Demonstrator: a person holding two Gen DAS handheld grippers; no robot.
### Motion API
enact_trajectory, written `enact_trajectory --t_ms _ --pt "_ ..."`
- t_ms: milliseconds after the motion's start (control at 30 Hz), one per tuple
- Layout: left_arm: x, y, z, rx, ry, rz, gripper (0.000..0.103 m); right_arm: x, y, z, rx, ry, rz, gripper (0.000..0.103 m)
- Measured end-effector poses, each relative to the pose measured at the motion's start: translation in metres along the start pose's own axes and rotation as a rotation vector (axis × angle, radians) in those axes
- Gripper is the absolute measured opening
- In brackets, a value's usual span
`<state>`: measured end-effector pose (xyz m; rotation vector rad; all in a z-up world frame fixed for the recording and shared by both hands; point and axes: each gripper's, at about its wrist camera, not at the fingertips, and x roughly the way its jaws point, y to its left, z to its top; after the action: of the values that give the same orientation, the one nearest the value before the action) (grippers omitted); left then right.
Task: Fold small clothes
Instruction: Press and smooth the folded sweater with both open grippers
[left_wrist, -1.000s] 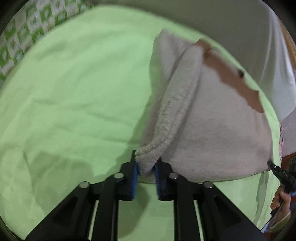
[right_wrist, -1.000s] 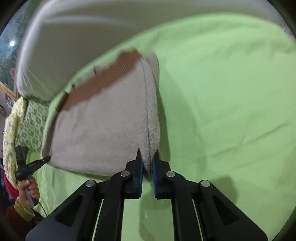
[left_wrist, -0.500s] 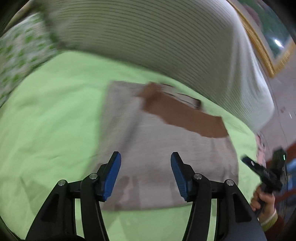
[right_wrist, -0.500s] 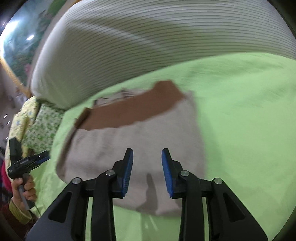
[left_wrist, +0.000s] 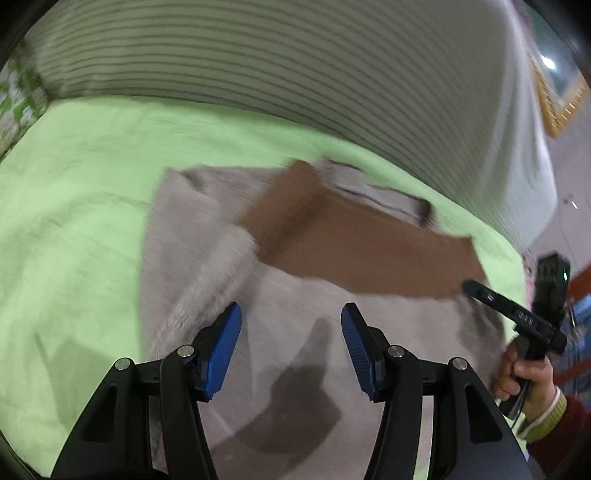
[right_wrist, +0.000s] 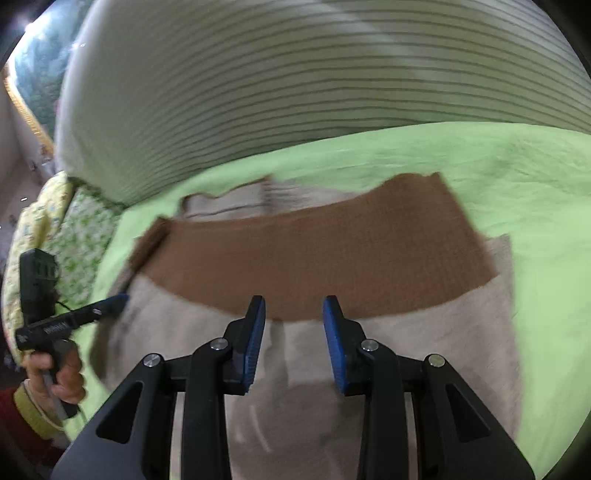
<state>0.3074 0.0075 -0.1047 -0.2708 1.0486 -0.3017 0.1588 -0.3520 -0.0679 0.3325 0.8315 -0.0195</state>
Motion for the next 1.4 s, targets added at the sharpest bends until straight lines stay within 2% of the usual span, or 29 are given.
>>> enact_trajectory --t_ms 100,167,233,300,367,433,500,567,600,767,900,1000,1233,1400 --pt "0.008 0.014 0.018 -0.02 -0.024 0.06 0.056 0.007 -0.013 0.008 0.017 -0.01 -0.039 0.034" --pt "0.01 0.018 0.03 -0.025 -0.038 0.096 0.056 0.007 -0.016 0.016 0.012 -0.04 -0.124 0.034" --pt "0.011 0.019 0.041 -0.035 -0.049 0.12 0.056 0.003 -0.02 0.024 0.053 -0.065 -0.171 0.034" --pt "0.004 0.017 0.046 -0.042 -0.061 0.137 0.056 -0.002 -0.024 0.029 0.12 -0.076 -0.168 0.034" --pt "-0.011 0.013 0.046 -0.057 -0.088 0.14 0.059 -0.013 -0.019 0.029 0.156 -0.09 -0.124 0.034" --pt "-0.031 0.013 0.039 -0.078 -0.112 0.115 0.067 -0.023 -0.009 0.026 0.144 -0.104 -0.078 0.034" --pt "-0.049 0.013 0.023 -0.102 -0.123 0.137 0.073 -0.032 0.009 0.019 0.129 -0.104 -0.028 0.035" --pt "-0.065 0.016 0.003 -0.136 -0.127 0.139 0.076 -0.037 0.023 0.012 0.121 -0.095 0.013 0.041" --pt "-0.074 0.021 -0.01 -0.163 -0.121 0.149 0.08 -0.04 0.03 0.006 0.116 -0.091 0.03 0.043" --pt "-0.093 0.051 -0.08 -0.349 -0.06 0.213 0.082 -0.038 0.059 -0.02 0.069 -0.032 0.077 0.046" --pt "-0.091 0.072 -0.123 -0.504 -0.005 0.169 0.082 -0.031 0.066 -0.036 0.078 0.006 0.077 0.046" --pt "-0.08 0.081 -0.141 -0.597 0.025 0.104 0.082 -0.031 0.064 -0.043 0.111 0.019 0.07 0.046" --pt "-0.052 0.074 -0.131 -0.697 -0.005 -0.035 0.082 -0.04 0.06 -0.048 0.148 0.001 0.054 0.046" --pt "-0.042 0.065 -0.12 -0.708 -0.037 0.033 0.083 -0.042 0.058 -0.047 0.143 -0.003 0.044 0.046"
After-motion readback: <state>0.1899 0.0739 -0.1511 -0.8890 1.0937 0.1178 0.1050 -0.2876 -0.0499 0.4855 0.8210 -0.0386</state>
